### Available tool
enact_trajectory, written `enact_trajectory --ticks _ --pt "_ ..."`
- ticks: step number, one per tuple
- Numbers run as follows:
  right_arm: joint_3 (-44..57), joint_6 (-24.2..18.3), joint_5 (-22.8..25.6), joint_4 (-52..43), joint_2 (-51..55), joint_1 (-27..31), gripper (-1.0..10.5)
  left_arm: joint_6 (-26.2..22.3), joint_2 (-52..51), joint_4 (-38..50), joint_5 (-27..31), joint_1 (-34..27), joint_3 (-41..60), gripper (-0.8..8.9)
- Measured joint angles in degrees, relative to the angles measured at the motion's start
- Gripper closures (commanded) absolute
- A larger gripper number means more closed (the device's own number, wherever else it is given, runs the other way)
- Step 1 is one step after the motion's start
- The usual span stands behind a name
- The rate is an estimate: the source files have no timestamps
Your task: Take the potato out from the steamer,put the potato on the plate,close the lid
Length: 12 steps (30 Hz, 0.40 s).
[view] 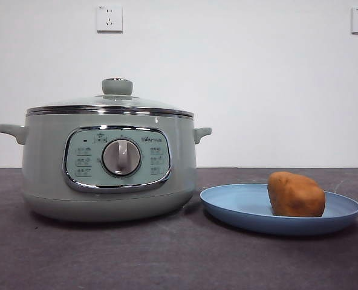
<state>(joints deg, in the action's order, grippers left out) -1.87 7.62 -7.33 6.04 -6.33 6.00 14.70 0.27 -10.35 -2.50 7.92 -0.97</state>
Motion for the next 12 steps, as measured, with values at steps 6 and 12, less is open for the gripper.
enact_trajectory --ticks 6,12 --pt "0.74 0.28 1.07 3.85 4.57 0.00 9.5 0.02 0.00 0.00 -0.02 0.00 0.00 8.17" --pt "0.74 0.35 1.55 3.85 6.12 0.00 9.5 0.00 0.00 0.00 0.00 0.00 0.00 8.17"
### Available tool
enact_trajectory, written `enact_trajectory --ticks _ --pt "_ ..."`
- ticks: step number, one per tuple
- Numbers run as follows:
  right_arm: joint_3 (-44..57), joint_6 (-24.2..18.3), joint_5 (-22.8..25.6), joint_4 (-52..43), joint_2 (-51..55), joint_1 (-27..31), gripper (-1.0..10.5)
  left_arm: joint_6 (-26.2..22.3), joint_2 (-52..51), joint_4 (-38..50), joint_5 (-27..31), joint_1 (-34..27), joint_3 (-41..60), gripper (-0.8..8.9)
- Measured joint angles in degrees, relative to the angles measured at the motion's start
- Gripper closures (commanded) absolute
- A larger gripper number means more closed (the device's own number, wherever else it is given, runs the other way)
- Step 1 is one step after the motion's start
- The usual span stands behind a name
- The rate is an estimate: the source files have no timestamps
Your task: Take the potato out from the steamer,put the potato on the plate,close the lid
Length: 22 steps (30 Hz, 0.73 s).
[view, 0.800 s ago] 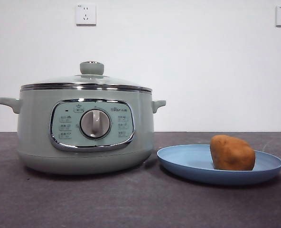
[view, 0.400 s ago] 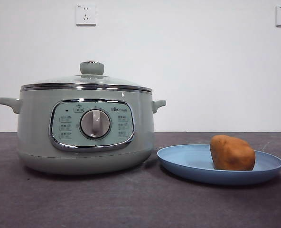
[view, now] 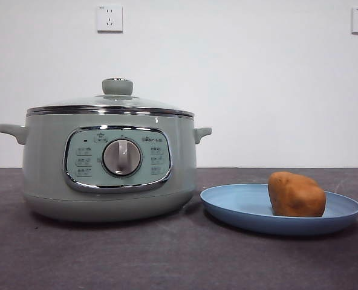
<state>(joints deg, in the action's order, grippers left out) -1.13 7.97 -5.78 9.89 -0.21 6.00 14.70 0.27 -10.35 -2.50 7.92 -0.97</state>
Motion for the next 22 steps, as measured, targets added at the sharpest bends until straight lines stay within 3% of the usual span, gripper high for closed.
enact_trajectory --ticks 22 --pt "0.00 0.00 0.02 0.00 -0.63 0.00 9.5 0.00 0.00 0.00 0.00 -0.02 0.00 8.17"
